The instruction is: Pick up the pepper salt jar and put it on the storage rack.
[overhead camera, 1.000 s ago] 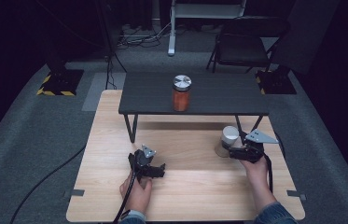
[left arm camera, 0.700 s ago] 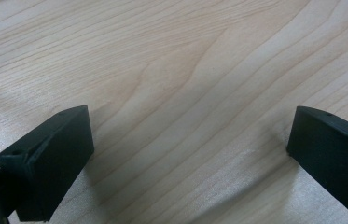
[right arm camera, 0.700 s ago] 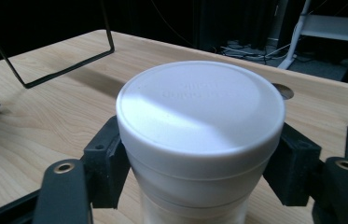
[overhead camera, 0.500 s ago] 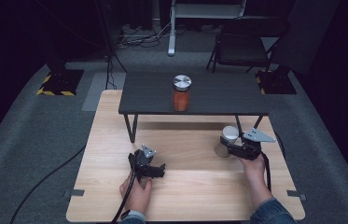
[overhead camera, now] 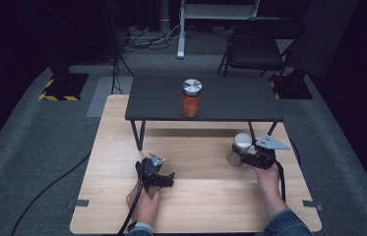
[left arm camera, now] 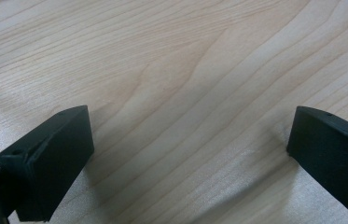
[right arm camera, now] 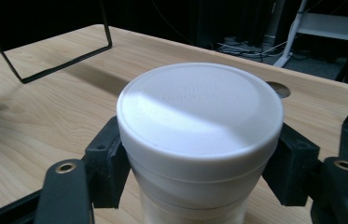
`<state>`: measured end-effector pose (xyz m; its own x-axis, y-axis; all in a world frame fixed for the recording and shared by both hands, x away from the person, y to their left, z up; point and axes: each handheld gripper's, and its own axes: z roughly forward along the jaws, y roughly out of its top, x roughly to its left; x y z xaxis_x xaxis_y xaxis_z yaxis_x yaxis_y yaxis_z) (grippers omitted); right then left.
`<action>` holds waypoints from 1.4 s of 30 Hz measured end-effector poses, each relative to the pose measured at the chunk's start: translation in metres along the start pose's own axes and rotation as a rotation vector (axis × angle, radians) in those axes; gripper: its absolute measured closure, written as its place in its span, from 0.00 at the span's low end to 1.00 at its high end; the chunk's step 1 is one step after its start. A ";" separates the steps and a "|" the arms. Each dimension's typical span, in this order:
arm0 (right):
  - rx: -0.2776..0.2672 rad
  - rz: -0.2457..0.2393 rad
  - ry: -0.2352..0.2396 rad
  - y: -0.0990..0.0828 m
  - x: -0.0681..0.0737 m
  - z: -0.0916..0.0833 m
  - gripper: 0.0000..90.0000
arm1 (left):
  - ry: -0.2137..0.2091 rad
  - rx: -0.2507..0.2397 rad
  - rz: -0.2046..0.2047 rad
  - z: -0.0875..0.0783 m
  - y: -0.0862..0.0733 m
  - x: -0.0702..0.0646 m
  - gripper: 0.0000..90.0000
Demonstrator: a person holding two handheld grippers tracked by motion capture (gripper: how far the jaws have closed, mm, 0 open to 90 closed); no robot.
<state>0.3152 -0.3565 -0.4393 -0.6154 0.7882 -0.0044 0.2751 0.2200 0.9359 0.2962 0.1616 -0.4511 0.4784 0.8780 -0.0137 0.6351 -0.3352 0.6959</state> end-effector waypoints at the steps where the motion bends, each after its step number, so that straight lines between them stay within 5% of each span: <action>1: -0.002 0.005 0.003 0.000 0.000 0.000 0.37 | -0.001 -0.002 0.002 0.000 0.000 0.000 0.00; 10: -0.003 0.020 0.024 0.003 0.009 -0.010 0.37 | 0.000 -0.001 0.002 0.000 0.000 0.000 0.00; 17: 0.004 -0.008 0.020 0.024 0.011 -0.025 0.37 | -0.002 -0.002 0.005 0.000 0.000 0.000 0.00; 28: 0.013 -0.110 0.014 0.077 0.017 -0.043 0.37 | -0.002 -0.002 0.005 0.000 0.000 0.000 0.00; 42: 0.017 -0.085 0.094 0.141 0.010 -0.058 0.37 | -0.002 -0.001 0.005 0.000 0.000 0.000 0.00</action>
<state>0.3055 -0.3507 -0.2867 -0.7033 0.7092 -0.0492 0.2311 0.2935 0.9276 0.2960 0.1620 -0.4512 0.4827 0.8757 -0.0114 0.6320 -0.3393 0.6967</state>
